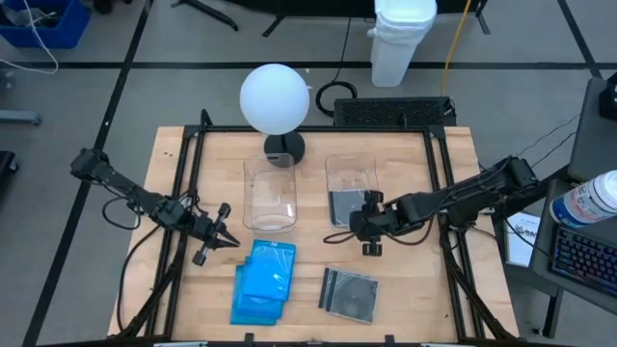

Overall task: Pick & place jewel cases by type
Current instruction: Adjust the right transparent bin

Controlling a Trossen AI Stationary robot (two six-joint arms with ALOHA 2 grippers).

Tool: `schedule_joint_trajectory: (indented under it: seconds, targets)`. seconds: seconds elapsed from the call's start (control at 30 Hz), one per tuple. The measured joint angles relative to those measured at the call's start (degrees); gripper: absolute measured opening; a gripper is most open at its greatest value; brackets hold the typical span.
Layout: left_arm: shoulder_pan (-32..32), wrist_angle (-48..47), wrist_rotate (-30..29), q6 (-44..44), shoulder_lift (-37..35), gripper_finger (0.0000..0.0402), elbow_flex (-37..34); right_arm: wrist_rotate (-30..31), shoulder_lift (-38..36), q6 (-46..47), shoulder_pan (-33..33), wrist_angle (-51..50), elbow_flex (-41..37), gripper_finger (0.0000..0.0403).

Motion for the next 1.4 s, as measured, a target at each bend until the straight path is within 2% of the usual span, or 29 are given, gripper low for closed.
schedule_joint_trajectory:
  seconds: [0.3,0.47,0.6,0.67,0.83,1.13,1.23,1.4]
  targets:
    - [0.0,0.1,0.0,-0.6,0.0,0.0033,0.0,-4.5,0.0,0.6,0.1,3.8,-2.7,0.0094]
    - [0.0,0.1,0.0,-0.6,0.0,0.0033,0.0,-4.5,0.0,2.4,0.1,8.4,-6.5,0.0063]
    - [0.0,0.3,0.0,-0.6,0.0,0.0033,0.0,-4.5,0.0,5.6,0.0,10.0,-8.6,0.0017]
    - [0.0,0.8,0.0,-0.7,0.0,0.0033,0.0,-4.5,0.0,7.0,0.0,10.1,-8.8,0.0006]
    - [0.0,1.5,0.0,-0.7,0.0,0.0033,0.0,-4.4,0.0,12.5,-0.2,11.1,-8.8,0.0006]
    - [0.0,1.4,0.0,-0.7,0.0,0.0033,0.0,-5.6,0.0,9.6,-0.2,11.8,-8.9,0.0012]
    - [0.0,1.3,0.0,-0.8,0.0,0.0033,0.0,-8.0,0.0,8.5,-0.2,12.9,-8.9,0.0028]
    - [0.0,1.3,0.0,-0.9,0.0,0.0033,0.0,-7.6,0.0,8.0,-0.2,15.1,-8.9,0.0077]
